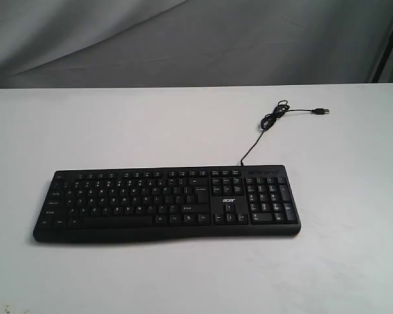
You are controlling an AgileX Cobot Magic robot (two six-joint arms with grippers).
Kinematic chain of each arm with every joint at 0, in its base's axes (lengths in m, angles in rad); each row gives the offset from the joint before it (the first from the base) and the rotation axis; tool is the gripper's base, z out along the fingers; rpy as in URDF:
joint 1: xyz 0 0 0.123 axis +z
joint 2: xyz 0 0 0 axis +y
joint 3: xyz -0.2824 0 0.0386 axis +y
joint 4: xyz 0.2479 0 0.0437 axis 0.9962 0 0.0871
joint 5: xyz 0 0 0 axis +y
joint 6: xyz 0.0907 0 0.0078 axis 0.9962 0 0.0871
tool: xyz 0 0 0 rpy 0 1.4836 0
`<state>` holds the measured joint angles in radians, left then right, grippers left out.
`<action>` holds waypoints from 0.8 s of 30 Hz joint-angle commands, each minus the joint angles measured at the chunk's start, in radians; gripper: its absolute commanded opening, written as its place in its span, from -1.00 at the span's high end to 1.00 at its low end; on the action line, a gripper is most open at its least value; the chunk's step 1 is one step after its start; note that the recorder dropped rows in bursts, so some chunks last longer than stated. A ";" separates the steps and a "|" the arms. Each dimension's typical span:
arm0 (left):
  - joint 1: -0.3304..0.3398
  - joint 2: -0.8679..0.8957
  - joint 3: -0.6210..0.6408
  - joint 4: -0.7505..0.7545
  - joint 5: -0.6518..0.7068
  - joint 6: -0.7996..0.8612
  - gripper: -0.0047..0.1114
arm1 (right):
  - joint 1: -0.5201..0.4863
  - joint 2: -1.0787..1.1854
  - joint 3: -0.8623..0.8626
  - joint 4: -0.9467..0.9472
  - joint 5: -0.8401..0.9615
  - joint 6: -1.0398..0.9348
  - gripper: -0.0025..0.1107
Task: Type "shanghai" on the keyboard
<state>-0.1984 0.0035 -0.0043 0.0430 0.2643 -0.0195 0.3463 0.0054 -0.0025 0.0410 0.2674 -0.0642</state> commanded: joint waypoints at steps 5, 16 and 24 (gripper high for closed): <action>-0.004 -0.003 0.004 0.001 -0.005 -0.003 0.92 | -0.008 -0.005 0.003 -0.004 0.005 -0.003 0.96; -0.004 -0.003 0.004 0.001 -0.005 -0.003 0.92 | -0.008 -0.005 0.003 -0.005 0.008 -0.003 0.96; -0.004 -0.003 0.004 0.001 -0.005 -0.003 0.92 | -0.008 0.155 -0.209 -0.005 0.059 -0.003 0.96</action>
<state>-0.1984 0.0035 -0.0043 0.0430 0.2643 -0.0195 0.3463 0.0740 -0.1229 0.0410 0.3232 -0.0642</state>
